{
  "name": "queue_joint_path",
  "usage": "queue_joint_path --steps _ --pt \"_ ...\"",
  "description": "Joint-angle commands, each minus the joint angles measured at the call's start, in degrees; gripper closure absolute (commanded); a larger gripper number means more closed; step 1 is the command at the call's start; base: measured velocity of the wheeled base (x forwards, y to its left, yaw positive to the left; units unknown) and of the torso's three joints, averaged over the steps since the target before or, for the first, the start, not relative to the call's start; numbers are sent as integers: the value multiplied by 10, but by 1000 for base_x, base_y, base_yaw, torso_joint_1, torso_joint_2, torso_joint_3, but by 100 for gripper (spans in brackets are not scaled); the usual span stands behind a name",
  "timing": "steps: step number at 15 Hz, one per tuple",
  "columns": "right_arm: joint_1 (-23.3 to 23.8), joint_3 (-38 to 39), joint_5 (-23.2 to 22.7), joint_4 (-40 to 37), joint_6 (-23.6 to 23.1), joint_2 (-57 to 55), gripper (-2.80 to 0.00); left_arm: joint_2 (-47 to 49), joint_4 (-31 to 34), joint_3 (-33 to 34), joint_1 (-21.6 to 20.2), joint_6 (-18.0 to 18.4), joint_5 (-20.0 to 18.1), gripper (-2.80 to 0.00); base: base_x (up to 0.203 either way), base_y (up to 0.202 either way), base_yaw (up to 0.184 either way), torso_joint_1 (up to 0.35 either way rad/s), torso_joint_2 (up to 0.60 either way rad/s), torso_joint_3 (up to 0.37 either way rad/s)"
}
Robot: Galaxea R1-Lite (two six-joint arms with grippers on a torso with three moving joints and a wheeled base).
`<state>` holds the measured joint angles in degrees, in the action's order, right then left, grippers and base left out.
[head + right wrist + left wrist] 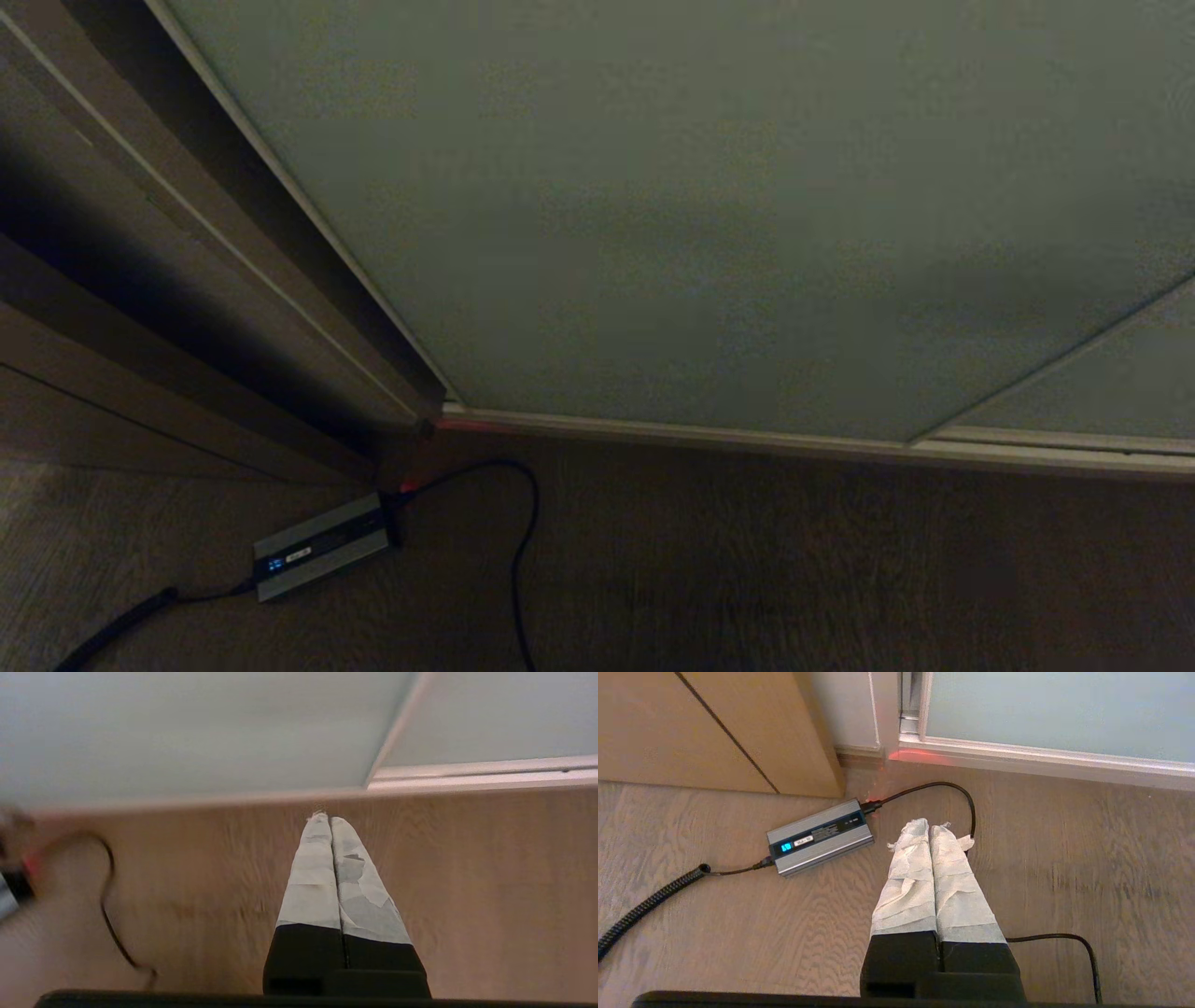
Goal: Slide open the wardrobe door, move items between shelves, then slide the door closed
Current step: Close the door
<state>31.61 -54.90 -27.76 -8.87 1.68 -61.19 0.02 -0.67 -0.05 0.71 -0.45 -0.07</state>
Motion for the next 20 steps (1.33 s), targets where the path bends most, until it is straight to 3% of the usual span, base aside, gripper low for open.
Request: queue_joint_path --steps 1,4,9,13,15,18,20 --pt "-110 64 97 -5 -7 110 0 0 0 0 0 0 0 0 0 0 0 0 0 0" --pt "-201 185 158 -10 -15 258 0 0 0 0 0 0 0 0 0 0 0 0 0 0" --pt "-282 406 209 -18 -53 493 0 0 0 0 0 0 0 0 0 0 0 0 0 0" --pt "-305 493 253 -21 -76 611 0 0 -1 0 0 -1 0 0 0 0 0 0 0 0" --pt "-307 543 272 83 -56 612 0 0 -1 0 0 -1 0 0 0 0 0 0 0 0" --pt "-308 552 278 87 -40 612 0 0 0 0 0 0 0 0 0 0 0 0 0 0" --pt "-308 552 269 85 -73 612 0 0 -1 0 0 -1 1 0 0 0 0 0 0 0"
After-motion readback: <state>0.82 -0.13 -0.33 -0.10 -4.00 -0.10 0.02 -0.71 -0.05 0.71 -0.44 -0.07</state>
